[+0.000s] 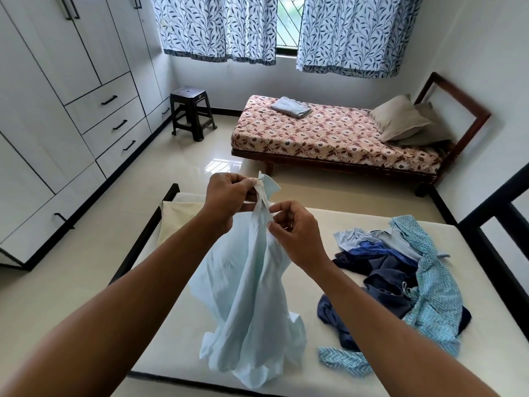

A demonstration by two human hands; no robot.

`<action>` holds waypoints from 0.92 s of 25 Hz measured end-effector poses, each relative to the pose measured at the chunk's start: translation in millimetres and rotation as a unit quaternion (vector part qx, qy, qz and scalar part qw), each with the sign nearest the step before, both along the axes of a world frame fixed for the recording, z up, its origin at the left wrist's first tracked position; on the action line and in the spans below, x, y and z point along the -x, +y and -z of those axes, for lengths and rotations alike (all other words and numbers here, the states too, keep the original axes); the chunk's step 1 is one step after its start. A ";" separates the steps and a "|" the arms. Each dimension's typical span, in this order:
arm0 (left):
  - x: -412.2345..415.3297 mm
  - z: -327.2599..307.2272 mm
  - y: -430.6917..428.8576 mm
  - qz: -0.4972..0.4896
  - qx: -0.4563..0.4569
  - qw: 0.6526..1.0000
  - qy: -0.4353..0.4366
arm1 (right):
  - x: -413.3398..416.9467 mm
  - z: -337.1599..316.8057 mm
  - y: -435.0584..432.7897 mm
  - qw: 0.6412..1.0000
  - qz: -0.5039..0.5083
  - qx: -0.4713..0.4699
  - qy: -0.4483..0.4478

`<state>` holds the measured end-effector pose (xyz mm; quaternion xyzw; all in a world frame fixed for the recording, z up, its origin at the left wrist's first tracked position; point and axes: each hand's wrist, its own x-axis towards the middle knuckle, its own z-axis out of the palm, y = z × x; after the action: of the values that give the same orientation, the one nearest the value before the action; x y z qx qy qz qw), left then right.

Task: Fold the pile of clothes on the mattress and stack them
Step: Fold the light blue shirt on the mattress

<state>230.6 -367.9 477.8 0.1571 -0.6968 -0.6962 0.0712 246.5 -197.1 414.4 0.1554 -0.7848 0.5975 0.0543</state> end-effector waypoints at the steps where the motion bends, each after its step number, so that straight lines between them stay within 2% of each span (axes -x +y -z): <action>1: 1.6 2.0 -0.9 0.000 -0.007 1.000 0.002 | 0.6 -3.7 -1.2 0.997 -0.011 0.043 -0.067; 4: 8.3 11.4 -6.7 0.011 -0.024 1.000 0.005 | 5.9 -24.1 -1.7 0.937 -0.057 0.222 -0.264; 5: 10.2 16.3 -10.2 0.027 -0.018 0.999 -0.005 | 9.8 -30.5 -0.9 0.918 -0.070 0.261 -0.289; 7: 10.9 30.3 -18.2 0.091 -0.010 0.995 -0.044 | 19.6 -39.0 0.5 0.903 -0.075 0.296 -0.301; 9: 5.5 47.7 -24.1 0.158 -0.012 0.985 -0.072 | 27.3 -41.4 0.7 0.907 -0.058 0.290 -0.301; 12: -5.8 73.2 -28.5 0.206 -0.020 0.977 -0.053 | 33.0 -37.2 3.1 0.904 -0.040 0.286 -0.316; 14: -13.0 90.2 -28.0 0.214 0.036 0.976 -0.033 | 36.5 -33.0 6.3 0.897 -0.035 0.297 -0.327; 18: -19.6 126.2 -20.9 0.153 0.255 0.955 -0.006 | 43.1 -34.6 11.7 0.894 -0.043 0.302 -0.329; 21: -16.1 133.9 -23.0 0.076 0.311 0.947 0.019 | 48.2 -37.2 21.6 0.903 -0.044 0.278 -0.324; 23: -15.9 136.6 -32.3 0.115 0.287 0.951 0.000 | 51.3 -36.9 30.1 0.908 -0.044 0.264 -0.324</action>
<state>246.5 -400.2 341.2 0.0490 -0.8804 -0.4705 0.0326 195.2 -167.0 451.3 -0.0322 -0.5656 0.8019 -0.1900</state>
